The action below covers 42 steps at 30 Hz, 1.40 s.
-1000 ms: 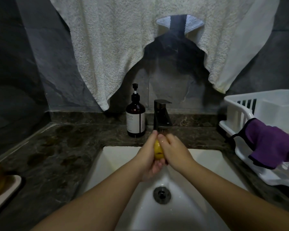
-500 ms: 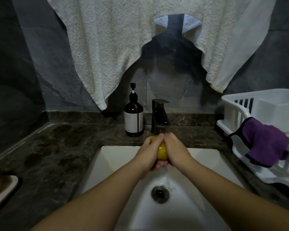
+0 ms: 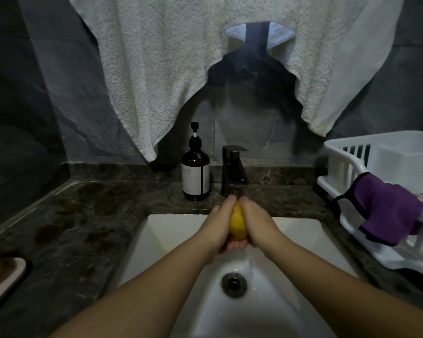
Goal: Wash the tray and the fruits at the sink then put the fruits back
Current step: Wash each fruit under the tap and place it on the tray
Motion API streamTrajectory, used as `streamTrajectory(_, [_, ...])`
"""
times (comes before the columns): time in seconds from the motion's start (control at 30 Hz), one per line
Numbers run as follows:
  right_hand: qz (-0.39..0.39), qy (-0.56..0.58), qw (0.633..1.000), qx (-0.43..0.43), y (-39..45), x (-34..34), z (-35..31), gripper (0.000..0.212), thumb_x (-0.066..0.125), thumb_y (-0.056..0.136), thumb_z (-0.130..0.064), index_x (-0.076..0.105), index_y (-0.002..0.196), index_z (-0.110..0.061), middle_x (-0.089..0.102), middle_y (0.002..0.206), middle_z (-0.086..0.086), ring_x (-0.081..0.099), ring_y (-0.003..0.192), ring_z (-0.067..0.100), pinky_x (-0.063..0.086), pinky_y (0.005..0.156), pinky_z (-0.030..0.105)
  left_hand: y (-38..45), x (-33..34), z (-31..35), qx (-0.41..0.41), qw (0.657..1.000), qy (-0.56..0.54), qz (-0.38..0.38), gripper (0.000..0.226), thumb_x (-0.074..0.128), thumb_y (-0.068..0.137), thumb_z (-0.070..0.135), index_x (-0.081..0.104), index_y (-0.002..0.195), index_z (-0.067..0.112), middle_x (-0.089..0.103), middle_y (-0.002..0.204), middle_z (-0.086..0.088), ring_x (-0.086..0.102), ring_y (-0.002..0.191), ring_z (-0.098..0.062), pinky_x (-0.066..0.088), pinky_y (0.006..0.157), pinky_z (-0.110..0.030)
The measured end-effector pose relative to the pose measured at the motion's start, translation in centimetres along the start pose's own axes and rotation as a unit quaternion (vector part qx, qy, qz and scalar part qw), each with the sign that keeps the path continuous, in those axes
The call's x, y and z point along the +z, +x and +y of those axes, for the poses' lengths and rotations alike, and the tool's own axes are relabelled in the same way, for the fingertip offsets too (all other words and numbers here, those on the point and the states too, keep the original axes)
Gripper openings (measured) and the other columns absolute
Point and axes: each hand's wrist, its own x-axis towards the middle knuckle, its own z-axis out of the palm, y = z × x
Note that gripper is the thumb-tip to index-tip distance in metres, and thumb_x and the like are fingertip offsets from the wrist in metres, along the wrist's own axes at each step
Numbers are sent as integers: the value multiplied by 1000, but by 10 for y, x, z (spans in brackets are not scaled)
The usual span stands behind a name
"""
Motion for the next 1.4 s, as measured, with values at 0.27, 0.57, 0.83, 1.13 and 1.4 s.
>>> streamTrajectory(0.27, [-9,-19,1000,-8,1,17,1,43,26,104,-62,56,106,-31,59,87,14,62,74,33,48,61,40,-5,4,-5,9,999,-16,-28,90,38,90,85,57,134,8,59,73,-22,56,48,-6,42,44,-18])
streamTrajectory(0.57, [-29,-48,998,-37,-1,10,-2,34,30,105,-59,56,104,-37,65,102,4,65,92,19,54,81,39,-2,-4,-3,-15,999,-50,-2,72,61,84,79,63,125,20,74,79,-9,72,65,-18,55,62,-27])
streamTrajectory(0.83, [-107,33,994,17,-3,-16,-3,41,54,85,-69,57,118,-46,66,116,1,66,104,23,55,57,30,-4,-11,1,111,981,143,63,74,81,63,68,49,121,36,61,115,5,67,93,-15,53,56,-25])
streamTrajectory(1.13, [-68,169,983,10,3,-19,7,35,73,86,-49,61,115,-36,66,120,7,70,104,26,60,66,34,-3,-18,-1,142,984,97,36,72,92,70,50,55,130,36,67,116,10,66,92,-5,47,60,-13])
streamTrajectory(1.4, [108,-83,972,-192,9,-49,-32,19,51,103,-34,59,119,-40,51,126,-8,54,116,12,42,87,26,-11,-21,5,141,985,87,49,79,90,46,65,61,115,41,68,113,13,69,93,-7,50,58,-13])
